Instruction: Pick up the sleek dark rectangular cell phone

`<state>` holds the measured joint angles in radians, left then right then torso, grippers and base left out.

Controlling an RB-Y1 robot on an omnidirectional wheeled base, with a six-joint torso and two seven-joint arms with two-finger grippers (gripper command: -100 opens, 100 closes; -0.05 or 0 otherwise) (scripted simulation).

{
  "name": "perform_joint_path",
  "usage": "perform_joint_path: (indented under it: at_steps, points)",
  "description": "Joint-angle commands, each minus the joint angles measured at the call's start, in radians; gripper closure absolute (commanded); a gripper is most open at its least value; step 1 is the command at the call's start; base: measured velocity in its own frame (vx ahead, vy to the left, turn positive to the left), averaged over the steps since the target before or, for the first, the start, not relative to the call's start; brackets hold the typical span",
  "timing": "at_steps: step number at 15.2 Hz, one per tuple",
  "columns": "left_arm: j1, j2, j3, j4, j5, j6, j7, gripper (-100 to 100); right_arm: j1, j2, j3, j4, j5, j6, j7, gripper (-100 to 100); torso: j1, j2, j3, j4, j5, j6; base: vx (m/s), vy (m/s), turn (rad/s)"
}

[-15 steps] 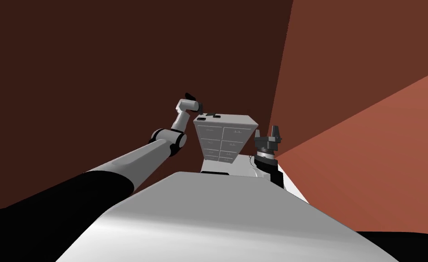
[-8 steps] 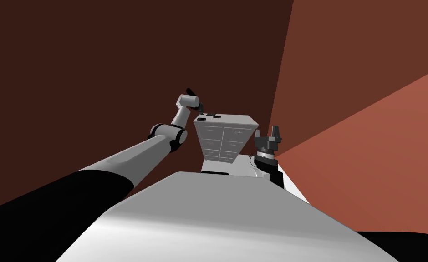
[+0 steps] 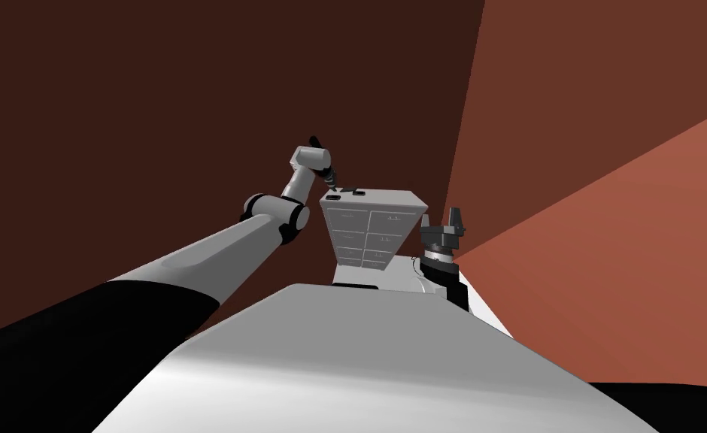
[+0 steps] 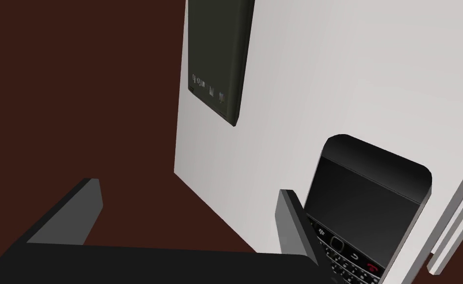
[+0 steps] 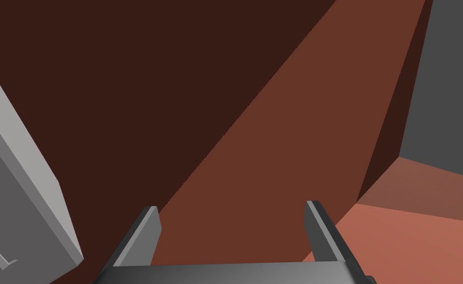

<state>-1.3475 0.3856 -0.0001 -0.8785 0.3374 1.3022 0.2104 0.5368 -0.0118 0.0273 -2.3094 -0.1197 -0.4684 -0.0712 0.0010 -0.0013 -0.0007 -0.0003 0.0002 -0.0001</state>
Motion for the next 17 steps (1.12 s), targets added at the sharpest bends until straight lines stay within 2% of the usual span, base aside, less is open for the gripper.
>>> perform_joint_path:
  at_steps: [1, 2, 3, 5, 6, 8, 9, 10, 12, 13, 15, 16, 17]
  points:
    - [-0.023, 0.000, -0.002, 0.036, 0.002, 0.050, 0.005, -100, 0.000, 0.000, 0.000, 0.000, 0.000, 0.000, 0.000, 0, 0.000, 0.000, 0.000, 0.000, 0.000, 0.000, 0.020, 0.017, -0.015]
    - [-0.023, 0.000, -0.002, 0.036, 0.002, 0.052, 0.005, -100, 0.000, 0.000, 0.000, 0.000, 0.000, 0.000, 0.000, 0, 0.000, 0.000, 0.000, 0.000, 0.000, 0.000, 0.012, 0.011, 0.000]
    - [-0.061, 0.001, -0.007, 0.063, 0.010, 0.093, 0.017, -100, 0.000, 0.000, 0.000, 0.000, 0.000, 0.000, 0.000, 0, 0.000, 0.000, 0.000, 0.000, 0.000, 0.000, 0.021, 0.015, -0.019]
    - [-0.069, 0.001, -0.007, 0.089, 0.010, 0.122, 0.017, -100, 0.000, 0.000, 0.000, 0.000, 0.000, 0.000, 0.000, 0, 0.000, 0.000, 0.000, 0.000, 0.000, 0.000, 0.025, 0.019, -0.024]
    - [-0.111, 0.001, -0.011, 0.126, 0.017, 0.148, 0.029, -100, 0.000, 0.000, 0.000, 0.000, 0.000, 0.000, 0.000, 0, 0.000, 0.000, 0.000, 0.000, 0.000, 0.000, 0.028, 0.021, -0.024]
    - [-0.111, 0.001, -0.011, 0.140, 0.017, 0.190, 0.029, -100, 0.000, 0.000, 0.000, 0.000, 0.000, 0.000, 0.000, 0, 0.000, -0.001, -0.001, 0.000, 0.000, 0.000, 0.030, 0.021, -0.019]
    - [-0.149, 0.001, -0.016, 0.171, 0.024, 0.213, 0.039, -100, 0.000, 0.000, 0.000, 0.000, 0.000, 0.000, 0.000, 0, 0.000, -0.001, -0.001, 0.000, 0.000, 0.000, 0.036, 0.021, -0.025]
    - [-0.149, 0.001, -0.016, 0.189, 0.024, 0.234, 0.039, -100, 0.000, 0.000, 0.000, 0.000, 0.000, 0.000, 0.000, 0, 0.000, -0.001, -0.001, 0.000, 0.000, 0.000, 0.042, 0.022, -0.029]
    - [-0.149, 0.001, -0.016, 0.189, 0.024, 0.256, 0.039, -100, 0.000, 0.000, 0.000, 0.000, 0.000, 0.000, 0.000, 0, 0.000, -0.001, -0.001, -0.001, 0.000, 0.000, 0.022, 0.008, -0.003]
    - [-0.182, 0.000, -0.020, 0.234, 0.030, 0.282, 0.049, -100, 0.000, 0.000, 0.000, 0.000, 0.000, 0.000, 0.000, 0, 0.000, -0.001, -0.001, 0.000, 0.000, 0.000, 0.029, 0.004, -0.018]
    - [-0.182, 0.000, -0.020, 0.234, 0.030, 0.319, 0.049, -100, 0.000, 0.000, 0.000, 0.000, 0.000, 0.000, 0.000, 0, -0.001, -0.001, -0.001, 0.000, 0.000, 0.000, 0.037, 0.009, -0.022]
    - [-0.210, -0.001, -0.025, 0.270, 0.036, 0.346, 0.058, -100, 0.000, 0.000, 0.000, 0.000, 0.000, 0.000, 0.000, 0, -0.001, -0.001, -0.001, 0.000, 0.000, 0.000, 0.045, 0.011, -0.027]
    - [-0.210, -0.001, -0.025, 0.277, 0.036, 0.363, 0.058, -100, 0.000, 0.000, 0.000, 0.000, 0.000, 0.000, 0.000, 0, -0.001, -0.002, -0.001, 0.000, 0.000, 0.000, 0.054, 0.014, -0.030]
